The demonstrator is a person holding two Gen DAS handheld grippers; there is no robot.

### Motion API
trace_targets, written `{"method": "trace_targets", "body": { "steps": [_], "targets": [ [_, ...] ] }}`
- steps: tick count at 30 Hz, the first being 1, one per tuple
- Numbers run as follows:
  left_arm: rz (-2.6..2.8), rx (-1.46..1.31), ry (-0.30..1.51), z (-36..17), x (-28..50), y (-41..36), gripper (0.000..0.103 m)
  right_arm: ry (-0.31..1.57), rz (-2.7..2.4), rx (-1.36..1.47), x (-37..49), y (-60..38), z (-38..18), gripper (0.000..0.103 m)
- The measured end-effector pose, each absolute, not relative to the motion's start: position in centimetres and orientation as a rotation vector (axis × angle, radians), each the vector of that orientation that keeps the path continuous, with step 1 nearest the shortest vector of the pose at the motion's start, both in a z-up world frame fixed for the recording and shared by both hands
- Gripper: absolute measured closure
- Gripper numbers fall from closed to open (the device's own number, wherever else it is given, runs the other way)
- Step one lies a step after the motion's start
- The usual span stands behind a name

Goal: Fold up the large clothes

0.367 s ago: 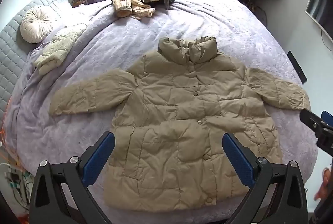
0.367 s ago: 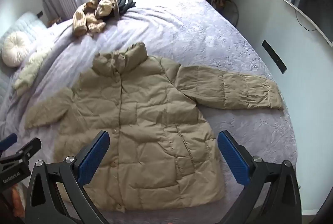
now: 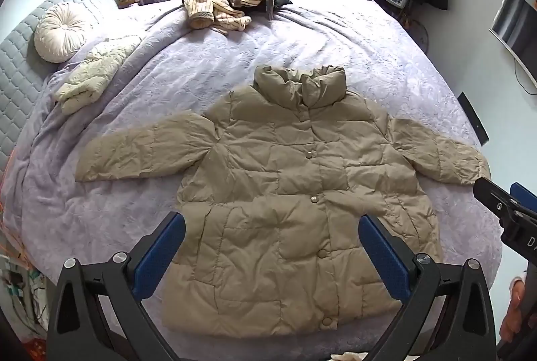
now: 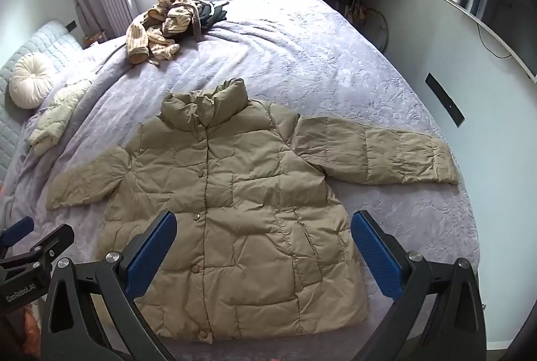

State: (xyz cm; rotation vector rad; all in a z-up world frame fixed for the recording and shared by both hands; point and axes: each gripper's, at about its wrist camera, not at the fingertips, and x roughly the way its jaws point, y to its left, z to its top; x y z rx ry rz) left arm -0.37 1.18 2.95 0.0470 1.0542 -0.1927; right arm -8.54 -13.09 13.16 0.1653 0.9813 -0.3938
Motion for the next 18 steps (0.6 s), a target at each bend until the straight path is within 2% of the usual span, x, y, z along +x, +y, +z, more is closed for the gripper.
{"method": "trace_targets", "body": {
  "steps": [4,18],
  "targets": [
    [-0.198,0.047,1.047,3.2,-0.6,1.5,0.0,0.973,-0.392,0.164,-5.7,-13.8,12.2,0.0],
    [-0.188,0.054,1.06,3.0,-0.2,0.8,0.0,0.969,-0.382,0.167,-5.2,-13.8,11.7,0.0]
  ]
}}
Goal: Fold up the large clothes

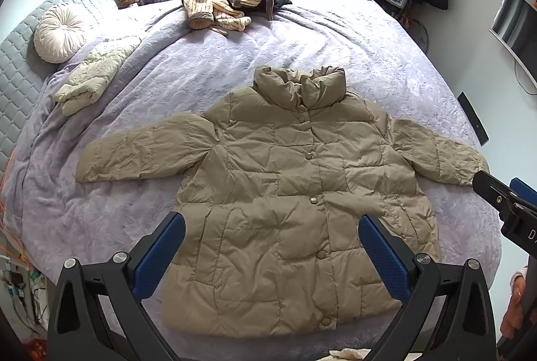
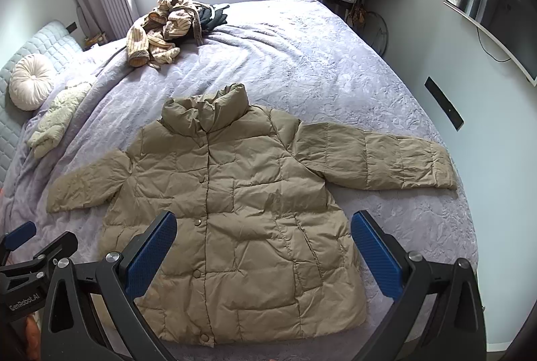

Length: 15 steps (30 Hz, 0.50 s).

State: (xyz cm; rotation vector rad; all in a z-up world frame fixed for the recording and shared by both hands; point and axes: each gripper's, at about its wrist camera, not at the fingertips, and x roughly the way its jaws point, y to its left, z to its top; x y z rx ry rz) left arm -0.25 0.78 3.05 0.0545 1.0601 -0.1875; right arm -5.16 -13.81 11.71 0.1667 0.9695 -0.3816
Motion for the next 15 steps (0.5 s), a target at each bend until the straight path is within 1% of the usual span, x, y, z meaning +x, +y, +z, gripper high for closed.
{"method": "trace_targets", "body": {
  "steps": [15],
  "targets": [
    [-0.179,0.056,1.068,2.84,-0.22,0.94,0.0,0.97,-0.379,0.166,-5.05,-14.01,11.63,0.0]
  ]
}}
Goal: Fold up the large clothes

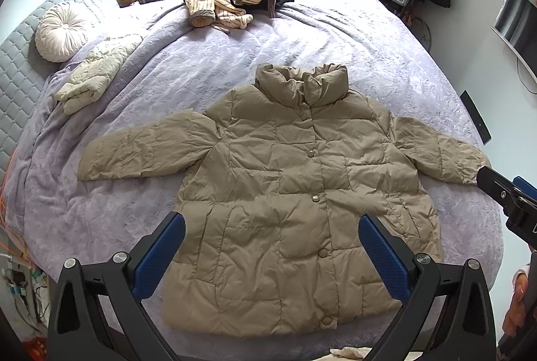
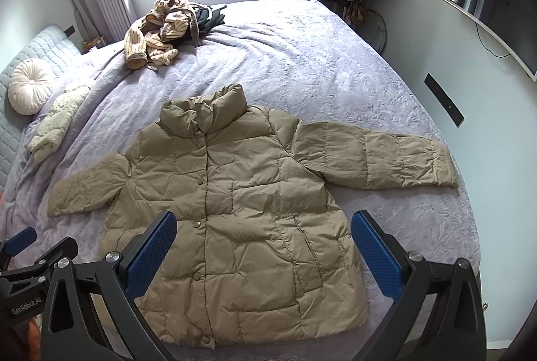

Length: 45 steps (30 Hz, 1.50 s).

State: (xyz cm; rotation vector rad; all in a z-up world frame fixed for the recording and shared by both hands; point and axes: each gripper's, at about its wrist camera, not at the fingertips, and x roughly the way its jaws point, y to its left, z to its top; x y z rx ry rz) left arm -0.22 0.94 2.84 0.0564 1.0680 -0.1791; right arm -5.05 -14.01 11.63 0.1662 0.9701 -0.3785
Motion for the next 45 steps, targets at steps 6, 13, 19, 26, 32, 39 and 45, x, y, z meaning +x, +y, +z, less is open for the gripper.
{"method": "trace_targets", "body": {
  "steps": [6,13,19,26,32,39,45],
  "targets": [
    [-0.18,0.058,1.07,2.9,-0.2,1.1,0.0,0.968,-0.382,0.17,-5.0,-14.1,11.7,0.0],
    [-0.181,0.055,1.071,2.9,-0.2,1.5,0.0,0.968,-0.382,0.172,-5.0,-14.0,11.9,0.0],
    [-0.178,0.055,1.072,2.9,-0.1,1.3,0.0,0.968,-0.381,0.174,-5.0,-14.0,11.9,0.0],
    [-0.179,0.056,1.072,3.0,-0.1,1.2,0.0,0.968,-0.38,0.173,-5.1,-13.9,12.0,0.0],
    [-0.178,0.057,1.074,2.9,-0.2,1.4,0.0,0.969,-0.379,0.175,-5.1,-14.0,11.9,0.0],
    [-0.172,0.053,1.072,2.7,-0.4,2.6,0.0,0.967,-0.379,0.176,-5.2,-13.9,11.7,0.0],
    [-0.164,0.049,1.082,2.8,-0.6,3.0,0.0,0.971,-0.378,0.178,-5.2,-13.9,11.7,0.0]
  ]
}}
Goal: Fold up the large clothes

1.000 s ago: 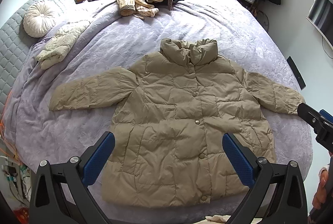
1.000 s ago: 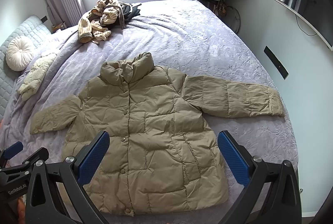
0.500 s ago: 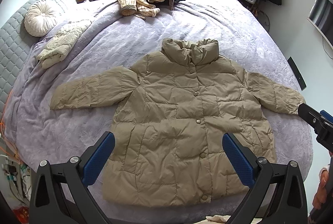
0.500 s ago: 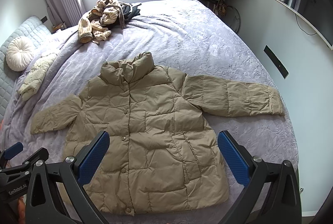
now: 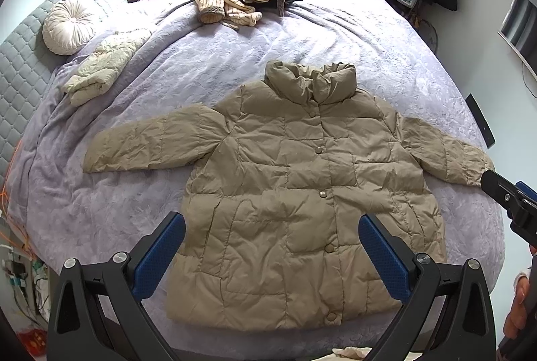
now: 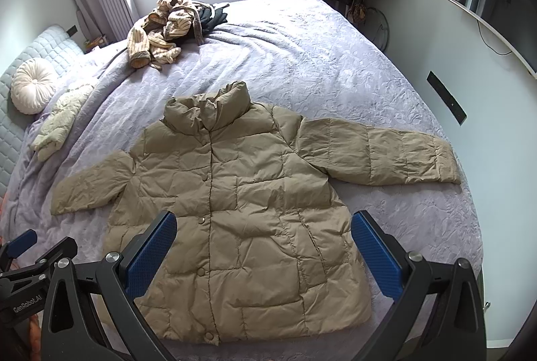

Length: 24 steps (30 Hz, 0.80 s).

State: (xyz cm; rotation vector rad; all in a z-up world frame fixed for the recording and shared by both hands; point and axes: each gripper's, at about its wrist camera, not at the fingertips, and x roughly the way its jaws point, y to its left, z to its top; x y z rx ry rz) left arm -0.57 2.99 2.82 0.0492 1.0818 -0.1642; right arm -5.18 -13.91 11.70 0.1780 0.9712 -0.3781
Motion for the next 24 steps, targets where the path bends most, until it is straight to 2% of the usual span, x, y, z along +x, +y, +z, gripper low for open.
{"method": "trace_targets", "body": {
  "steps": [24],
  "targets": [
    [-0.161,0.049,1.086,2.88,-0.61,3.0,0.0,0.979,-0.375,0.181,-5.02,-13.44,11.71,0.0]
  ]
}}
